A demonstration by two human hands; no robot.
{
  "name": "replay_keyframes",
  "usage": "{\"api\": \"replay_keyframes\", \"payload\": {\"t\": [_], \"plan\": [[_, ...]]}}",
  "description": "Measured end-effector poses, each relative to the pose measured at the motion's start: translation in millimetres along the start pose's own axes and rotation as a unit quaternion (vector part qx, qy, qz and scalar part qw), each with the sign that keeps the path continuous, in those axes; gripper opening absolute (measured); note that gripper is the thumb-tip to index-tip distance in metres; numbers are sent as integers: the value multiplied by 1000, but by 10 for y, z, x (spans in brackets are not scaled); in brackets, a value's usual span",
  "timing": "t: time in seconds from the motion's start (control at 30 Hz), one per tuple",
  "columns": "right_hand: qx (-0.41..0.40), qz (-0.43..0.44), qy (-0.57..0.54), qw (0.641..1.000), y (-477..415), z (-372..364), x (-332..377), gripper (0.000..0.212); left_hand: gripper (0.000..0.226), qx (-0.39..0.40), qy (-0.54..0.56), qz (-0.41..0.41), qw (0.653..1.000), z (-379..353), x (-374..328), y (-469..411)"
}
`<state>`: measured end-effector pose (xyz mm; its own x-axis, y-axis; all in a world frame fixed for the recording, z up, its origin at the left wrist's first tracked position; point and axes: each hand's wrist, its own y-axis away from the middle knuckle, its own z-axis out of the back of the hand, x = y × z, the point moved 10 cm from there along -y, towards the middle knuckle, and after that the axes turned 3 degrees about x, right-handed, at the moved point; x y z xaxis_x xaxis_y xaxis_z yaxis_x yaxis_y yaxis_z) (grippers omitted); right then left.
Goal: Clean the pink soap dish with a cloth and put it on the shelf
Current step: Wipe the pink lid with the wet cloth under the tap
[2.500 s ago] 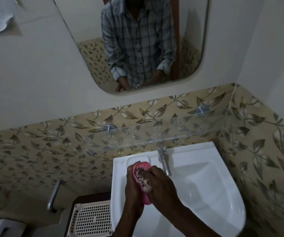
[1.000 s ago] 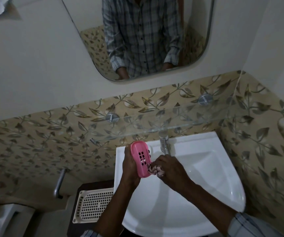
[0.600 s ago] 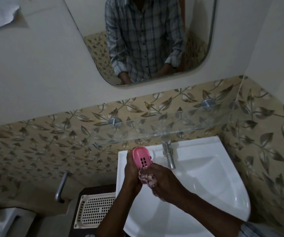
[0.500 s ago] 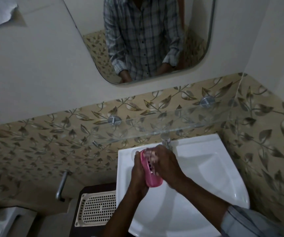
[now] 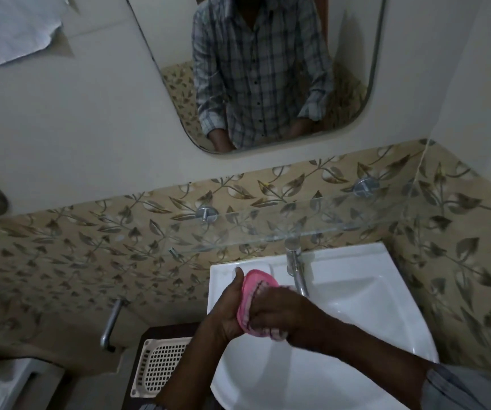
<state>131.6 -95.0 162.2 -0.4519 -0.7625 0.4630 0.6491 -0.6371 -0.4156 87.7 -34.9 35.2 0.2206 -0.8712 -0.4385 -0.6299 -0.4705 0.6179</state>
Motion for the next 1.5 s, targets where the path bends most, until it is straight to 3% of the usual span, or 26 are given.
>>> {"api": "replay_keyframes", "payload": {"t": [0.07,0.17,0.3,0.43,0.53,0.57,0.63,0.7,0.83,0.9,0.97,1.03,1.17,1.27,1.37,1.4,1.43,1.47,1.5], "plan": [[-3,43,15,999,-8,153,-19,25,86,24,7,35,999,-33,53,54],[-98,-36,28,994,-109,493,-236,16,79,12,48,19,999,-45,17,6],[-22,54,2,998,-67,118,17,27,86,33,1,45,998,-103,17,31],[-121,-44,12,992,-67,432,-295,23,82,-7,5,16,1000,-93,2,25],[-36,65,-7,997,-8,41,44,32,90,-18,-43,32,998,-93,-9,49],[-25,64,2,998,13,38,15,29,89,-22,-46,31,998,-85,12,50],[-108,-29,37,993,-12,299,-252,17,78,-49,-40,2,998,-27,-5,24],[-185,-128,67,972,-50,433,-356,19,64,-75,-39,-41,996,9,-61,-8],[-171,-163,40,971,-64,303,-312,39,60,-86,-71,-119,987,62,-207,-22],[-184,-299,49,935,48,393,-585,38,61,-116,-114,-172,972,92,-265,10],[-140,-446,70,881,112,265,-718,41,61,-147,-129,-214,957,98,-288,6],[-109,-529,43,841,146,113,-705,36,57,-181,-133,-254,941,158,-315,-3],[-126,-613,-75,776,360,45,-830,22,49,-190,-137,-322,917,148,-405,60],[-181,-634,-185,729,421,-12,-864,21,50,-181,-120,-316,924,119,-344,59],[-291,-605,-393,628,399,62,-904,10,54,-152,-168,-314,922,80,-343,38],[-321,-583,-442,602,393,143,-945,17,57,-151,-189,-308,920,65,-336,42],[-360,-559,-454,594,386,303,-994,18,56,-145,-205,-309,917,51,-335,36],[-379,-551,-398,628,383,487,-1059,13,54,-150,-216,-312,913,18,-338,59],[-361,-545,-313,689,329,635,-1055,4,55,-150,-213,-309,915,29,-337,56]]}}
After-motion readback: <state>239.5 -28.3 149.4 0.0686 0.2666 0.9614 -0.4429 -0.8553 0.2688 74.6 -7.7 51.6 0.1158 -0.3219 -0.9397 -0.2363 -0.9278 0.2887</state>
